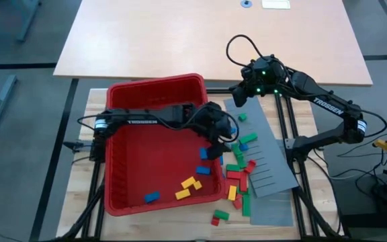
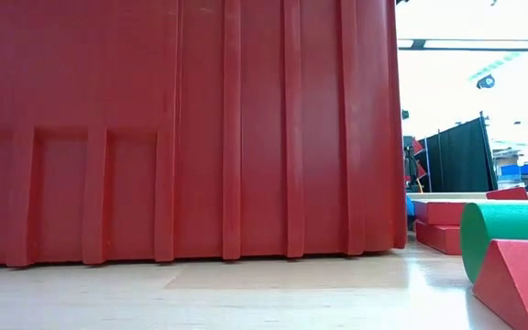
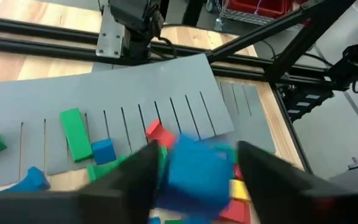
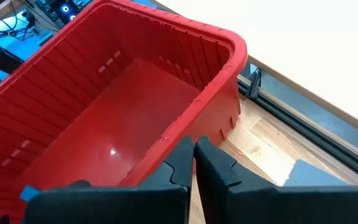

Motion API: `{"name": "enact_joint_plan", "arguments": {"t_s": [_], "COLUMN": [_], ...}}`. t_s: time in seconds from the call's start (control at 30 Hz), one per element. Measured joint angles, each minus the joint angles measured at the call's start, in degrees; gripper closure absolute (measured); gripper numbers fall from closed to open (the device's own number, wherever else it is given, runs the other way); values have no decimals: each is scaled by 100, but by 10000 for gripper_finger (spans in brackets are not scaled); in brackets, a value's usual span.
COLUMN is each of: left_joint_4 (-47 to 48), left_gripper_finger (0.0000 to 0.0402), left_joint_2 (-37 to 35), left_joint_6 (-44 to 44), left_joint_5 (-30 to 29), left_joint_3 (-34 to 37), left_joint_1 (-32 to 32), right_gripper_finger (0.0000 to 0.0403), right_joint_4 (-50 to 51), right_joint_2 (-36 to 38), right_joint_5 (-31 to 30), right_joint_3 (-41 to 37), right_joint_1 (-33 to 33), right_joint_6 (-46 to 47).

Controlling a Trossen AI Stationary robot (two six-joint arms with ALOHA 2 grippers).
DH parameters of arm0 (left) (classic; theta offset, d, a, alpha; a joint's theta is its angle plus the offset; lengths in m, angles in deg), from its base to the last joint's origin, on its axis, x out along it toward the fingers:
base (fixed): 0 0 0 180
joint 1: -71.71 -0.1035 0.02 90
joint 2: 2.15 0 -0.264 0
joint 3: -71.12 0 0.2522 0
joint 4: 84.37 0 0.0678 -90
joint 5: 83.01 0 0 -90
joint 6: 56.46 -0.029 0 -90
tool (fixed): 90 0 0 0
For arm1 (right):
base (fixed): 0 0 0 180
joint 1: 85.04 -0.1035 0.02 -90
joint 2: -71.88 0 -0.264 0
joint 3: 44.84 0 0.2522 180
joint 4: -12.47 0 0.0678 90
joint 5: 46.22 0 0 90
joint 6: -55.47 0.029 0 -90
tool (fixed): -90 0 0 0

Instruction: Sort blocks

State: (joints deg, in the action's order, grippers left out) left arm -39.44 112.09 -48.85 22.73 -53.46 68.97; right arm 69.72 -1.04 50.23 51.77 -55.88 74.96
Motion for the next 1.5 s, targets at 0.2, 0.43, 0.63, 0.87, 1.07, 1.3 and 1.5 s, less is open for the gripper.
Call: {"name": "enact_joint_plan", "arguments": {"t_s": [0.2,0.43,0.63,0.87,1.07,1.3,1.5], "left_joint_4": [224,778,1355,1789,927,-694,-1344], "left_gripper_finger": [62,58,91,92,92,92,92], "left_joint_2": [-81,-175,-639,-1350,-2145,-2892,-2899], "left_joint_6": [14,-5,-217,-371,30,681,879], "left_joint_5": [-20,-100,-444,-904,-927,-915,-572], "left_joint_3": [37,-242,-377,301,1824,3849,4715], "left_joint_1": [-41,-70,-70,-70,-70,-70,-27], "right_gripper_finger": [403,403,403,403,403,403,403], "right_joint_4": [60,94,120,122,128,130,126], "right_joint_2": [2,5,7,7,9,9,7], "right_joint_5": [18,19,19,17,17,17,10], "right_joint_3": [0,0,0,0,0,0,0], "right_joint_1": [0,-2,-2,-2,-2,-2,0], "right_joint_6": [-1,-2,-13,-52,-76,-133,-148]}}
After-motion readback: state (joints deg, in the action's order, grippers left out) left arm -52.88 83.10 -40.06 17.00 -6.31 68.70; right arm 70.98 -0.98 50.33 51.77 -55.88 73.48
